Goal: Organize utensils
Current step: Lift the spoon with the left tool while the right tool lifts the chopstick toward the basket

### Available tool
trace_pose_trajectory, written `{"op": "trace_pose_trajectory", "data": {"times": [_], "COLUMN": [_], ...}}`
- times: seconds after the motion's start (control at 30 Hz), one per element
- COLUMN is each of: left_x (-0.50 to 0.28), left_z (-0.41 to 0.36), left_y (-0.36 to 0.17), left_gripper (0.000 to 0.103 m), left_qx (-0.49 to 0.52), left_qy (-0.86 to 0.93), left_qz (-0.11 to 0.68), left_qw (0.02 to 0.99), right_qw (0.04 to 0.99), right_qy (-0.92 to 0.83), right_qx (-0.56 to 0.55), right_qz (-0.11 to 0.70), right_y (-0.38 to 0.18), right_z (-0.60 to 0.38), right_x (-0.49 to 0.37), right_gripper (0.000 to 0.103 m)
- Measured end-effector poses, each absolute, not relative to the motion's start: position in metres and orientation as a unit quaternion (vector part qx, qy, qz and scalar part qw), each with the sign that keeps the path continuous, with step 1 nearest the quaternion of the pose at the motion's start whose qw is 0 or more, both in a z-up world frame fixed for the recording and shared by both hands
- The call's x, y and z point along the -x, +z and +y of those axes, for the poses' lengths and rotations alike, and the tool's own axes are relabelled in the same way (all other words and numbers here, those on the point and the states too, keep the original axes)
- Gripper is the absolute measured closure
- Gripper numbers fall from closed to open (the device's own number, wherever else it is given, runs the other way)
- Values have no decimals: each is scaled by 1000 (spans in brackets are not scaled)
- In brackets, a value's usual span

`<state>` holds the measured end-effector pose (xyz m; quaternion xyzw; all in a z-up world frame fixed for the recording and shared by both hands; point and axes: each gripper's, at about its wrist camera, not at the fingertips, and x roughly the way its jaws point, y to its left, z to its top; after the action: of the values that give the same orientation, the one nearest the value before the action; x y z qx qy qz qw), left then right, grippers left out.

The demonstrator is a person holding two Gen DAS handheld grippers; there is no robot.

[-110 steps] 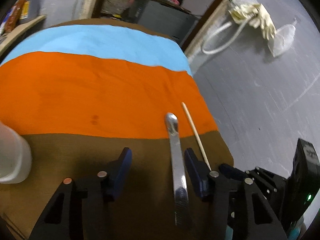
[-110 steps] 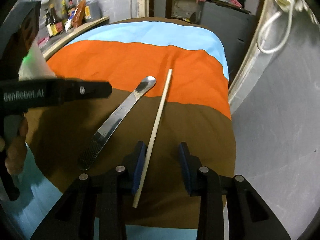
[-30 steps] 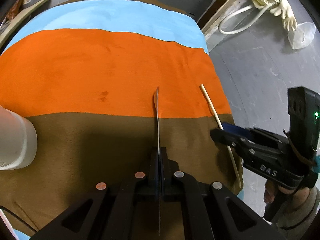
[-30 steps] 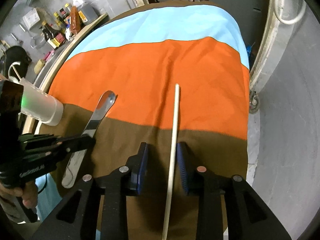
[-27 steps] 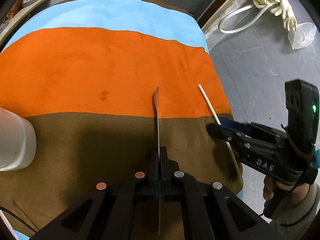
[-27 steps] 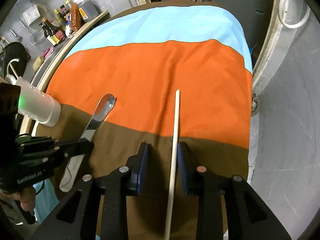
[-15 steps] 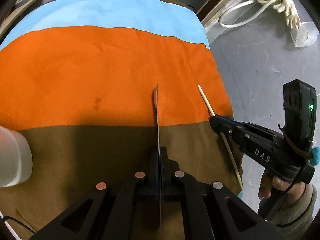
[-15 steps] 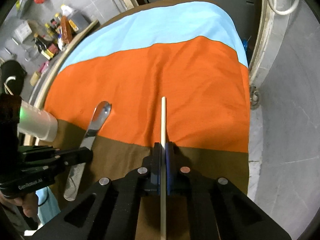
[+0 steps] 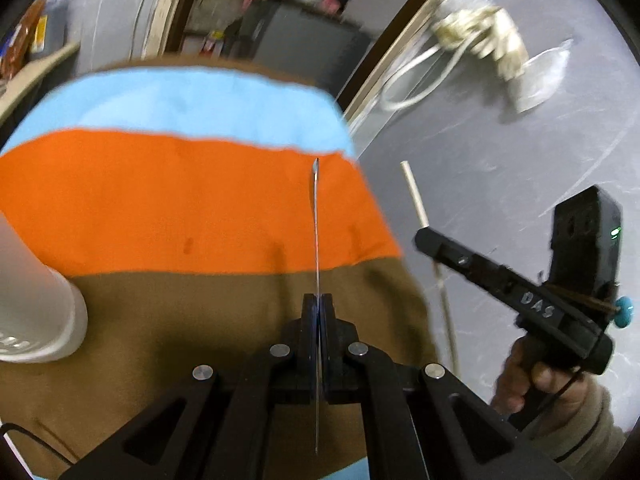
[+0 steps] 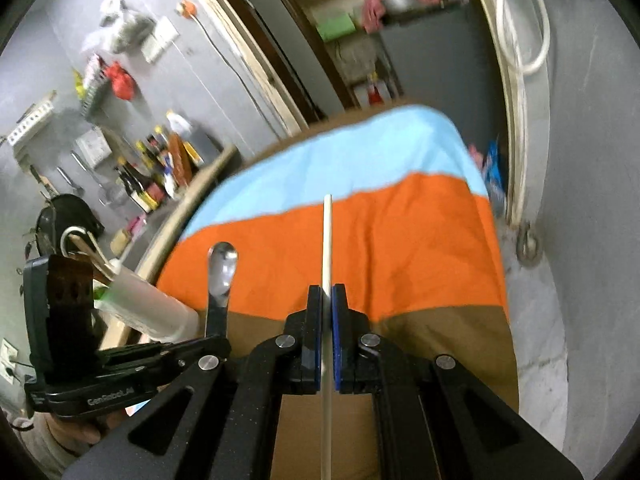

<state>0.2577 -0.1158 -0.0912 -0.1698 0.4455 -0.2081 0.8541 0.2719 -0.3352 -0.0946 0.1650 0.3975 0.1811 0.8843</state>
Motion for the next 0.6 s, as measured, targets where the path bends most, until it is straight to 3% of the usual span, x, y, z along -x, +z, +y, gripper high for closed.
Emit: {"op": "trace_pose_trajectory", "data": {"times": [0.3,0.6], "left_x": [-231,-218], "left_z": [-107,-86], "left_y": [-28,21], "left_gripper": [101,101], "left_qx": [148,127], "left_qy": [-241,-236], "left_qz": [330,297], "left_qw": [901,917], "right_qw": [927,946], "right_qy": [184,195], "right_qx": [-162,-171], "right_qz": [284,195], "right_y": [-29,33], "right_z": [-327,-307], "right_x": [-241,-227], "right_gripper": [99,99]}}
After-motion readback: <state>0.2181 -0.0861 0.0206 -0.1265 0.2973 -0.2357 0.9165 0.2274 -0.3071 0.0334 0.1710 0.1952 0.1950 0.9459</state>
